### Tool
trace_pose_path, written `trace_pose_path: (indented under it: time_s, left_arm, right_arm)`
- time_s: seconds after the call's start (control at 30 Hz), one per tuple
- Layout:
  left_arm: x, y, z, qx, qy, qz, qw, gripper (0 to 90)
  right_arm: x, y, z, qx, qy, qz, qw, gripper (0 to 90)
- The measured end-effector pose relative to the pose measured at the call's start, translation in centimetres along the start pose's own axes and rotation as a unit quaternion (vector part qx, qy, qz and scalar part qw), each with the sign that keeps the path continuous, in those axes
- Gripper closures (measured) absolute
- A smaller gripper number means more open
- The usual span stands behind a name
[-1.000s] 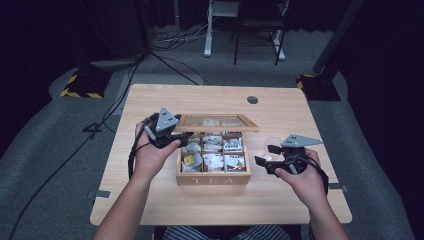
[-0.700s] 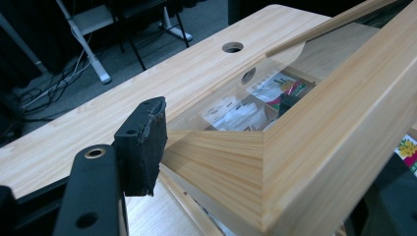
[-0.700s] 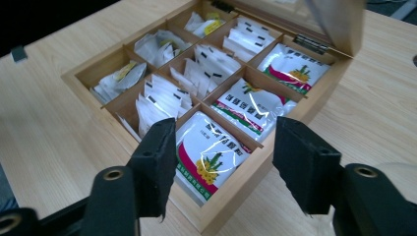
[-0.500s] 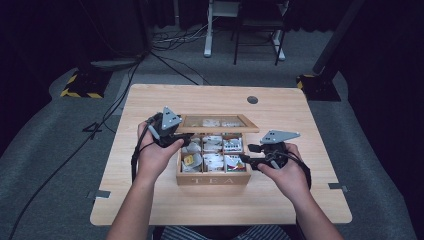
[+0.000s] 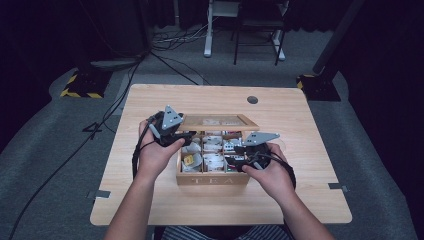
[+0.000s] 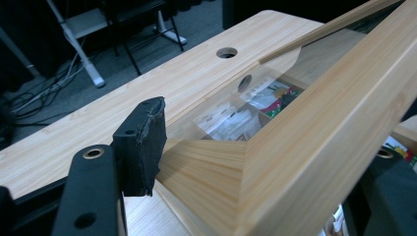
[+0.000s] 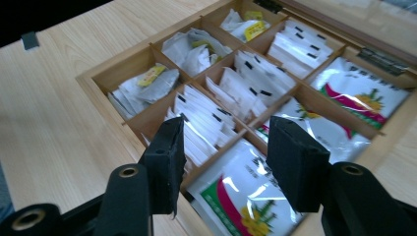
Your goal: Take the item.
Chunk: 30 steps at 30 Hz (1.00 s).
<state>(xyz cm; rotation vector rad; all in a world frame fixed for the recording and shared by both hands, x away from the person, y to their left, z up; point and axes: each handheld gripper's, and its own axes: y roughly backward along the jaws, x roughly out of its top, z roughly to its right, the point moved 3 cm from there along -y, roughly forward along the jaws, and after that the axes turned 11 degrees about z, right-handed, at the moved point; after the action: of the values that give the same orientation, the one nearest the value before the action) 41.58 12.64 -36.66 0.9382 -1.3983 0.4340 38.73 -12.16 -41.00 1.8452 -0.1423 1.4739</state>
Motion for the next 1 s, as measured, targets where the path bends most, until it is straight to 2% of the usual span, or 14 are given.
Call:
trace_pose_path:
  time_s: [0.1, 0.27, 0.4, 0.5, 0.67, 1.0]
  left_arm:
    - [0.1, -0.1, -0.3, -0.010, 0.005, 0.001, 0.9999, 35.6]
    - [0.3, -0.1, -0.4, -0.010, -0.004, -0.002, 0.9999, 35.9]
    - [0.2, -0.2, -0.5, -0.016, -0.002, 0.000, 0.9999, 35.9]
    - [0.2, -0.2, -0.5, -0.017, -0.005, 0.000, 0.9999, 35.9]
    - [0.2, -0.2, -0.5, -0.016, -0.003, 0.000, 0.9999, 35.9]
    - [0.2, -0.1, -0.5, -0.017, -0.008, 0.001, 0.9998, 35.9]
  right_arm:
    - [0.1, -0.8, -0.4, 0.012, -0.014, 0.003, 0.9998, 49.9]
    - [0.4, -1.7, -0.8, 0.003, -0.012, -0.006, 0.9999, 48.3]
    - [0.8, -2.5, -1.3, 0.002, -0.008, -0.009, 0.9999, 48.1]
    - [0.9, -3.3, -1.7, 0.006, -0.004, -0.009, 0.9999, 47.0]
    - [1.1, -4.4, -2.1, 0.012, -0.012, -0.013, 0.9998, 45.5]
    - [1.0, -6.8, -3.3, 0.025, -0.012, -0.026, 0.9993, 44.7]
